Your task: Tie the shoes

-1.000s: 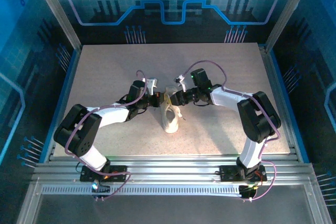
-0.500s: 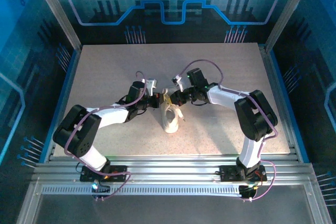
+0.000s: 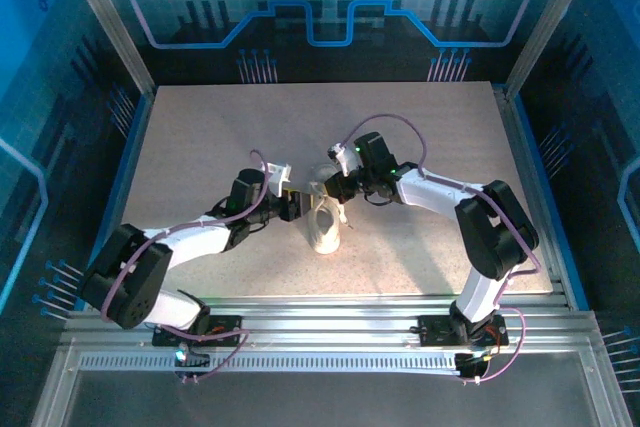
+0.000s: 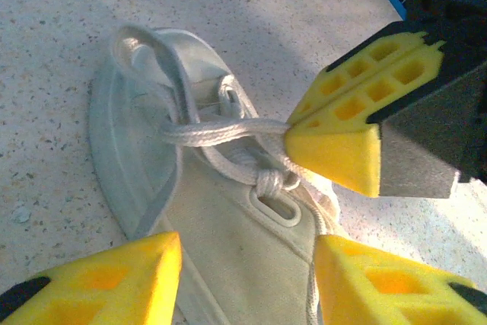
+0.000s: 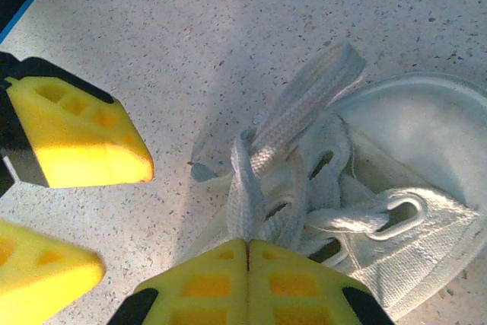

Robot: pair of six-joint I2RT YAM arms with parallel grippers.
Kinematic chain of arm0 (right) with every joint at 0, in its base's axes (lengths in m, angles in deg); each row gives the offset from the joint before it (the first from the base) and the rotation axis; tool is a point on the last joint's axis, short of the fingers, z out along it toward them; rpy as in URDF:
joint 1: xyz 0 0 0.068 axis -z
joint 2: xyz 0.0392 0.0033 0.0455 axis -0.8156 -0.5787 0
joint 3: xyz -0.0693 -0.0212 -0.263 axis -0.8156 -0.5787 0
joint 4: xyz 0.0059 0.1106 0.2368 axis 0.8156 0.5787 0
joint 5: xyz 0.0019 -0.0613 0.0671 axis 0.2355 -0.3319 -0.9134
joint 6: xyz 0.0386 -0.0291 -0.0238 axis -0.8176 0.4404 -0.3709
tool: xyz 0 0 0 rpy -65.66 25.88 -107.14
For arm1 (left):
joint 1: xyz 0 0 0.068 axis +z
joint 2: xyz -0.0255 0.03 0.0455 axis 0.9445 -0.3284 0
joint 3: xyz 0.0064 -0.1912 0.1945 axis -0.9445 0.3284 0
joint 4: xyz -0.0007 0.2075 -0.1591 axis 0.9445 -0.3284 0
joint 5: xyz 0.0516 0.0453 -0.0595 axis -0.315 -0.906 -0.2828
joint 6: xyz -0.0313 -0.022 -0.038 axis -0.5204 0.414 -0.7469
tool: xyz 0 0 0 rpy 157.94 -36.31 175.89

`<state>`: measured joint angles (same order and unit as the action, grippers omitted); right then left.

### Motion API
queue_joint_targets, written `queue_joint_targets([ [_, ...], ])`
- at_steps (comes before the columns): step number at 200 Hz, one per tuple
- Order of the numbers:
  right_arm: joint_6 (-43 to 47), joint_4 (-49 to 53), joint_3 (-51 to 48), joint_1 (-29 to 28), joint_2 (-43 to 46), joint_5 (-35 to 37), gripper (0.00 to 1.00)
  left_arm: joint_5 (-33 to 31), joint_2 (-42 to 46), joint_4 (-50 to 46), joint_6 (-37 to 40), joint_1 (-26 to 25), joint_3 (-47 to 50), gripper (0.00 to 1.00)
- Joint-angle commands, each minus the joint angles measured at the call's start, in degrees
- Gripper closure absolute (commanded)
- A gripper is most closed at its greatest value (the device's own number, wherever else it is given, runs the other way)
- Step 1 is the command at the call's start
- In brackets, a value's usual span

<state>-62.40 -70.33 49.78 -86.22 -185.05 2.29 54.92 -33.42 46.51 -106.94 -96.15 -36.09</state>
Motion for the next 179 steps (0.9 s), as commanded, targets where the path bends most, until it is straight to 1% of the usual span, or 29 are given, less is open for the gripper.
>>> queue_joint_targets([
  [1,1.0,0.2,0.9,-1.1,-1.3,-2.1,1.00,3.1,1.9,1.0,-0.6,2.6,0.8,0.44],
  [19,1.2,1.0,1.0,-1.2,-1.3,-2.3,1.00,7.1,0.5,1.9,-6.7,6.2,-0.2,0.42],
  [35,1.7,2.3,1.5,-1.2,-1.5,-2.3,1.00,9.7,-2.1,1.6,-10.4,7.7,-2.1,0.42],
  [61,2.1,4.6,2.7,-1.2,-2.5,-1.8,1.00,13.4,-8.4,3.7,-14.6,7.8,-5.9,0.42],
  [82,2.0,5.2,3.0,-1.1,-2.5,-1.2,1.00,16.3,-14.6,8.4,-19.1,7.8,-8.3,0.42],
  [103,2.2,6.2,3.5,-1.1,-2.5,-0.7,1.00,18.3,-19.6,14.9,-23.8,7.8,-9.0,0.45],
  [118,2.2,7.5,4.3,-1.1,-2.8,-0.1,1.00,19.0,-21.4,16.5,-24.4,7.7,-9.5,0.48],
  [150,1.8,9.1,5.7,-0.7,-3.6,0.4,1.00,20.1,-22.9,16.7,-23.8,7.7,-10.0,0.49],
  [179,0.8,9.8,6.7,-0.2,-4.5,0.9,1.00,21.6,-24.6,18.0,-24.9,7.7,-10.9,0.50],
])
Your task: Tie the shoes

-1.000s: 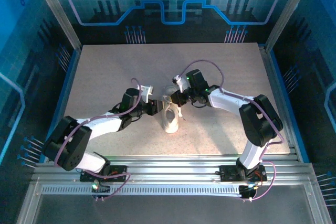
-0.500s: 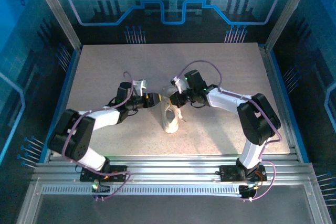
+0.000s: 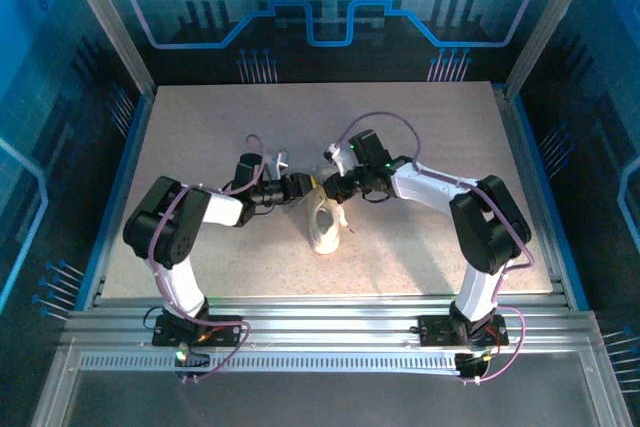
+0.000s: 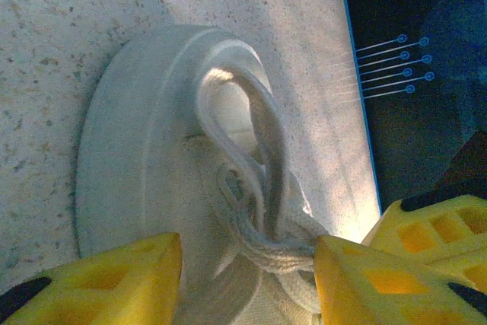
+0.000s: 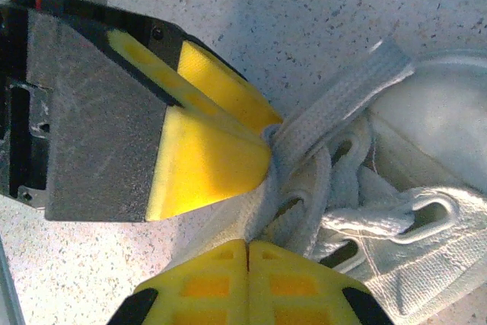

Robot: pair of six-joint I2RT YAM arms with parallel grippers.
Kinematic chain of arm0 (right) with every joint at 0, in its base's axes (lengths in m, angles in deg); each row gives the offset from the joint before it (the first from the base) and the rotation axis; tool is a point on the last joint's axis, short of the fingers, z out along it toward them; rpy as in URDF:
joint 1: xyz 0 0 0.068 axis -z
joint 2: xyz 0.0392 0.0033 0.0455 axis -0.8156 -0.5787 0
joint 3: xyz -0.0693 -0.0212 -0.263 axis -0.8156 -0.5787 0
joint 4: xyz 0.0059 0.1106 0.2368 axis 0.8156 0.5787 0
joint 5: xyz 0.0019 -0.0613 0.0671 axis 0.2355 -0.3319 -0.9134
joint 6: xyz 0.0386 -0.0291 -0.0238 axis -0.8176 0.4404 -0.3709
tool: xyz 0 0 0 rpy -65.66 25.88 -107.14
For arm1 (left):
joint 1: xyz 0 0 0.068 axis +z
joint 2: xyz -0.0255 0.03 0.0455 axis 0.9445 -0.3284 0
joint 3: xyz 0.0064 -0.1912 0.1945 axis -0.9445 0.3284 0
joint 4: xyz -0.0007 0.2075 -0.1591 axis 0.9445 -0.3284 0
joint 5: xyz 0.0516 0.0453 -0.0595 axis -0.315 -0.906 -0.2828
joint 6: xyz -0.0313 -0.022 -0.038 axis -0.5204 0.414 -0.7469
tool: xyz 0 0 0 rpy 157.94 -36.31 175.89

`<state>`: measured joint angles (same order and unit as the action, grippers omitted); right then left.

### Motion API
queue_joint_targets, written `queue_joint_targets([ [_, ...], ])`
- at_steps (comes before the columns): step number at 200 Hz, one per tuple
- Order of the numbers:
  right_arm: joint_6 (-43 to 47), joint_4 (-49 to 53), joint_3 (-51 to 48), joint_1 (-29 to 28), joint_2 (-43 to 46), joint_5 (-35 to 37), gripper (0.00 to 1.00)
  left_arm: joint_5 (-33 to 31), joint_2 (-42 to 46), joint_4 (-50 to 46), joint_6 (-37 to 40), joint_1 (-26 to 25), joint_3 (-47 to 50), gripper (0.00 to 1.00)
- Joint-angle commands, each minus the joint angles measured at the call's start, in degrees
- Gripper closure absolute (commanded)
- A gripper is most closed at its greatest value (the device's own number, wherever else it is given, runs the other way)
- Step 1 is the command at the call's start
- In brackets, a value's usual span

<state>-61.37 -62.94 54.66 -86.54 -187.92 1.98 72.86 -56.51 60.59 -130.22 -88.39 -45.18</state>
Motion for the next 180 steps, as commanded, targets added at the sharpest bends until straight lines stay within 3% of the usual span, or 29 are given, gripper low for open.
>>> queue_joint_targets([
  [1,-0.3,2.4,1.8,0.1,-1.6,1.2,1.00,3.7,-1.5,4.1,-1.7,0.0,-1.8,0.50],
  [47,-1.1,3.2,2.7,0.5,-2.7,0.9,1.00,5.4,-2.4,6.0,-3.0,0.0,-2.3,0.59],
  [106,-2.3,3.7,3.3,1.2,-2.1,0.1,1.00,6.8,-1.6,5.3,-2.7,-0.1,-2.5,0.84],
  [132,-2.8,3.7,3.0,2.3,0.8,-1.3,0.87,6.7,-0.8,4.6,-0.7,-0.1,-1.9,0.95],
  [154,-3.2,4.5,2.8,4.0,3.6,-3.7,0.71,6.3,-0.3,5.4,0.8,-0.3,-1.2,0.97],
  [180,-4.0,5.5,2.7,6.3,5.3,-6.0,0.63,6.1,-0.2,5.7,2.3,-0.6,-1.1,0.98],
])
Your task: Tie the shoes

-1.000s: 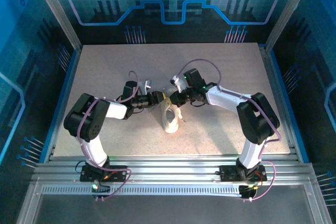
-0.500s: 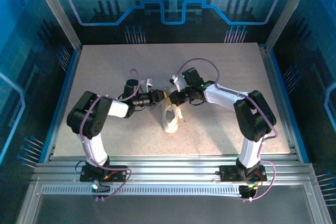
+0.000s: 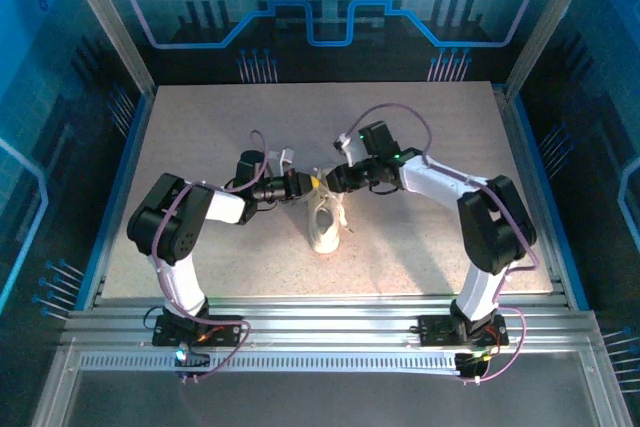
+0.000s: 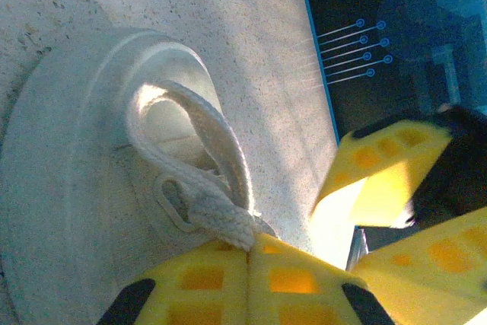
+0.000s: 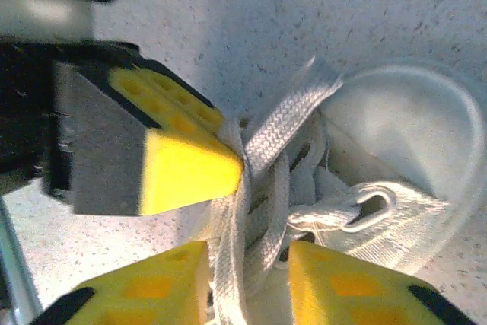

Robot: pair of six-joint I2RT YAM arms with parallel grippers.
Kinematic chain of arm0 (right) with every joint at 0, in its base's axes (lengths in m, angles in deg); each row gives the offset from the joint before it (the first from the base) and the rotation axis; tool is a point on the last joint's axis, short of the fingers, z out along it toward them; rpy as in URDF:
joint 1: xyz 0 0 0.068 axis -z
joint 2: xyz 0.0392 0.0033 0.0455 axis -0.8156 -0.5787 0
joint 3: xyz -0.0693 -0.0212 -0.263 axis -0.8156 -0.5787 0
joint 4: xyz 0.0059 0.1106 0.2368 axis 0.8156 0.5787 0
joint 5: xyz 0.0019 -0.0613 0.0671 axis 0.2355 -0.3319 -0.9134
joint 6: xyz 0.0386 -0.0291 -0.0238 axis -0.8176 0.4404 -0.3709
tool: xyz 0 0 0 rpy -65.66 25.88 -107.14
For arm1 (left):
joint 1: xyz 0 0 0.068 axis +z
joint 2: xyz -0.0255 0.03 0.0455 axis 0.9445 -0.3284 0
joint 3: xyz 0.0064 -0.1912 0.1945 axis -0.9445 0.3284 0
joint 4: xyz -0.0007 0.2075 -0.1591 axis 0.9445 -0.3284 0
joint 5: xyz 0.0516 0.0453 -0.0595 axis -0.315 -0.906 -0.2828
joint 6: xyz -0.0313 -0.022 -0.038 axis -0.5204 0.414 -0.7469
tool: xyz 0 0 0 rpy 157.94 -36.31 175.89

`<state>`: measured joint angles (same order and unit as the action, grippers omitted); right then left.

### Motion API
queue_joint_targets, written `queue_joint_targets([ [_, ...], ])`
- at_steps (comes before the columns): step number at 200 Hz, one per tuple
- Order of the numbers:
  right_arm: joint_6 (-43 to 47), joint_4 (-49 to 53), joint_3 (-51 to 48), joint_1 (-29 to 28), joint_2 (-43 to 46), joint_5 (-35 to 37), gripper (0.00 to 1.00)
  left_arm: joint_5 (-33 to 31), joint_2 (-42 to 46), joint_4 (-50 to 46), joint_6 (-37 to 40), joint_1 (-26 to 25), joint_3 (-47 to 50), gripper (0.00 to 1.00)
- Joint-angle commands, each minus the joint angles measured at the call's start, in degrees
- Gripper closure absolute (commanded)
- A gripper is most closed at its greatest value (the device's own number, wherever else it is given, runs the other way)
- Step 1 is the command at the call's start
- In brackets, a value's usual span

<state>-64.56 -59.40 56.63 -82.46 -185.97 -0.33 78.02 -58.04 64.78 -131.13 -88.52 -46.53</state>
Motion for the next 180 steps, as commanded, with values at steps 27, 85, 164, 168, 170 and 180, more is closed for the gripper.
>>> queue_joint_targets([
  [27,-2.2,2.5,1.1,3.5,1.8,-4.6,0.63,0.7,1.3,1.7,4.6,-0.8,0.1,0.99],
  [85,-6.3,-2.2,2.3,3.0,-6.3,-12.9,0.62,0.6,3.7,-2.0,12.3,-2.6,0.6,1.00],
  [164,-5.4,-4.5,2.7,3.2,-9.6,-16.1,0.61,-8.5,10.9,-24.3,32.9,-4.4,-2.4,1.00],
  [168,-5.5,-4.6,2.4,3.3,-9.5,-15.9,0.61,-8.9,11.2,-25.2,33.7,-4.4,-2.6,1.00],
  [170,-5.6,-4.7,2.3,3.3,-9.4,-15.9,0.61,-9.1,11.3,-25.5,34.0,-4.4,-2.7,1.00],
  [180,-6.0,-5.6,1.7,3.5,-8.9,-15.5,0.61,-10.0,11.8,-26.9,35.7,-4.6,-3.1,1.00],
])
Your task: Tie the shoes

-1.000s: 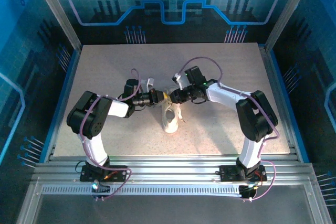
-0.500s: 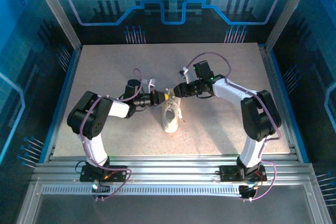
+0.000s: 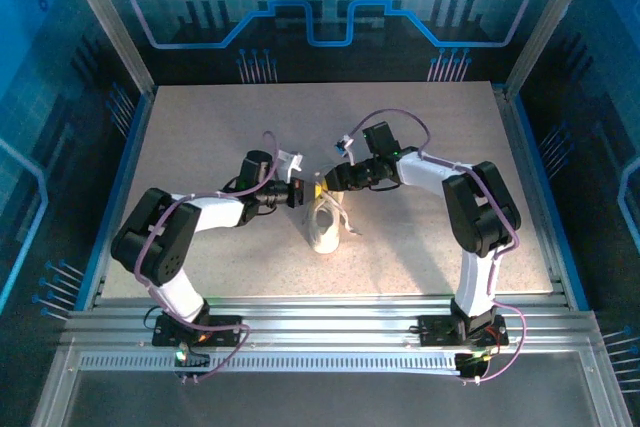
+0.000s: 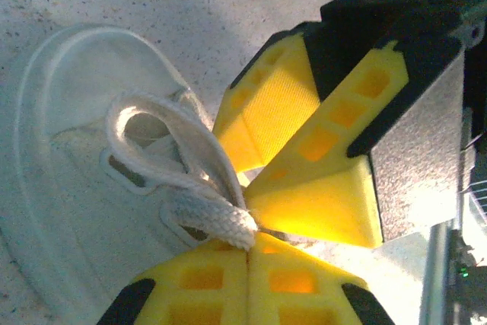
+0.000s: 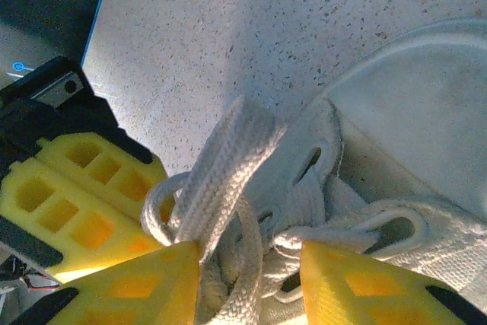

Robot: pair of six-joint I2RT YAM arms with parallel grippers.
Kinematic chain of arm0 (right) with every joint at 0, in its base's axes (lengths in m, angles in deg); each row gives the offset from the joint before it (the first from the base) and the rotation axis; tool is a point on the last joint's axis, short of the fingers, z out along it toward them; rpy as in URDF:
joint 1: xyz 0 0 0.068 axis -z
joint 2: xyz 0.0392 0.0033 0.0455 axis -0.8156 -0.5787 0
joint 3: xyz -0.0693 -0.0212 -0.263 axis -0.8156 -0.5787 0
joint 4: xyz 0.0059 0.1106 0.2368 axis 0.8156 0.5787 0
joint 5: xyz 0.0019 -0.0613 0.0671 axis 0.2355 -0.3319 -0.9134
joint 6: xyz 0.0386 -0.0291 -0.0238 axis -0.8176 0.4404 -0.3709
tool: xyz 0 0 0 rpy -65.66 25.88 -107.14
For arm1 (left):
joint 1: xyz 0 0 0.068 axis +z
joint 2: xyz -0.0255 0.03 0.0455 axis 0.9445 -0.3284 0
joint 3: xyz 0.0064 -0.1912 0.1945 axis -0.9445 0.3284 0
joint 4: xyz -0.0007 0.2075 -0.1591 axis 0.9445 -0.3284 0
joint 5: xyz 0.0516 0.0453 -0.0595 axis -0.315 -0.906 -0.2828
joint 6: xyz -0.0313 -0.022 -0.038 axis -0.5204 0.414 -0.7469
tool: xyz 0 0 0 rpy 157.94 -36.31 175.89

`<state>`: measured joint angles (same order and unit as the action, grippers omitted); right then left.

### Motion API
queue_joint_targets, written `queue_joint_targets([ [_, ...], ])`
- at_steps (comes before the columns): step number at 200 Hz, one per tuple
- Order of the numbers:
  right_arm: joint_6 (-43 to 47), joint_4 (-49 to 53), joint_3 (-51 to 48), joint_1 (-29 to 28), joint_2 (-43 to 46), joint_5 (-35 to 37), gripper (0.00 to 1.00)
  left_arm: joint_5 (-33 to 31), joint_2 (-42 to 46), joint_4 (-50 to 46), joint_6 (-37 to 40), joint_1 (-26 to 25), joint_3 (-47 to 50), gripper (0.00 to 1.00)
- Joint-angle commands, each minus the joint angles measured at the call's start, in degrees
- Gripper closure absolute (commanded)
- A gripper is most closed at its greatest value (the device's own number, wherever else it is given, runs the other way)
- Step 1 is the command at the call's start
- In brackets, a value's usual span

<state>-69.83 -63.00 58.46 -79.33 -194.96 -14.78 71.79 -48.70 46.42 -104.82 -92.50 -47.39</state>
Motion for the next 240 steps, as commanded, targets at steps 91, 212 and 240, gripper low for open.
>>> queue_joint_targets([
  [91,-0.7,-1.7,-1.0,0.6,0.3,-2.6,0.62,-6.8,5.0,-4.7,14.7,-2.4,-2.2,1.00],
  [212,4.7,3.4,-0.1,-1.4,4.0,2.7,0.97,-14.6,6.5,-3.0,15.0,-4.7,-1.0,1.00],
  [240,4.9,-0.2,-2.7,-1.5,7.2,3.7,1.00,-15.3,6.5,-3.0,14.8,-5.0,-0.9,1.00],
])
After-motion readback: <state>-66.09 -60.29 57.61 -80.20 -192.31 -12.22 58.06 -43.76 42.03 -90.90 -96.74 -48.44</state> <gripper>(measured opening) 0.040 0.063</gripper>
